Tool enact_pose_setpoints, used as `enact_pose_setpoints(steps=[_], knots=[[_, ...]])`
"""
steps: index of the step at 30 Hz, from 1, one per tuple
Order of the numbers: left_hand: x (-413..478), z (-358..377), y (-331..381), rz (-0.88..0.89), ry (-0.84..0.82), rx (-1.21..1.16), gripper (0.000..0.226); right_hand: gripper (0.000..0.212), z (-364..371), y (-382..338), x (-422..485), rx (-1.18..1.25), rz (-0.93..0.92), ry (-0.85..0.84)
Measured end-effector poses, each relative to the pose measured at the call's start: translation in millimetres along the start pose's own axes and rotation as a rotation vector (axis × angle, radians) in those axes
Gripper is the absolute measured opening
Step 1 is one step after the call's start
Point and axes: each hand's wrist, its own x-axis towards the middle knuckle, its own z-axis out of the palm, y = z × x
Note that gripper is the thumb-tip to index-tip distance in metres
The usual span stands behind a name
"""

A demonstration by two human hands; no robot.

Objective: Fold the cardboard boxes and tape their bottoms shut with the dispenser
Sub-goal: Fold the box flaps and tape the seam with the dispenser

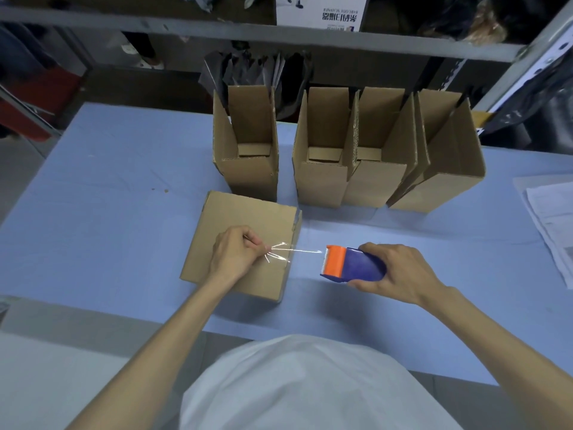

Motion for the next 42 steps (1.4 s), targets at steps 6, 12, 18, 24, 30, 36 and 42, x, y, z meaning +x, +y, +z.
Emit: enact_pose_setpoints(steps=[6, 12, 18, 24, 30, 36, 42], knots=[[-4.7, -1.2, -2.1, 0.023, 0.006, 0.032, 0.021, 0.051, 3.1, -3.0, 0.1, 0.006, -0.019, -0.02], [-7.7, 0.6, 0.4, 0.053, 0.019, 0.064, 0.019, 0.052, 4.7, -3.4, -0.8, 0.002, -0.021, -0.023], [-6.8, 4.4, 6.7, 0.168, 0.063, 0.316, 0.029, 0.051, 8.3, -4.0, 3.2, -0.047, -0.019, -0.057], [3.7, -9.6, 4.6, 0.144, 0.044, 0.484, 0.067, 0.051, 15.2, -9.4, 14.7, -0.122, -0.021, -0.095], [-2.0, -2.5, -13.8, 0.18, 0.048, 0.118, 0.042, 0.049, 37.3, -39.6, 39.5, -0.155, 0.058, -0.19], [3.0, -2.9, -21.6, 0.165, 0.026, 0.085, 0.039, 0.034, 35.1, -75.7, 65.5, -0.398, -0.001, -0.153], [5.4, -4.9, -22.0, 0.129, 0.006, 0.037, 0.041, 0.018, 33.9, -70.9, 59.8, -0.439, 0.017, -0.182]])
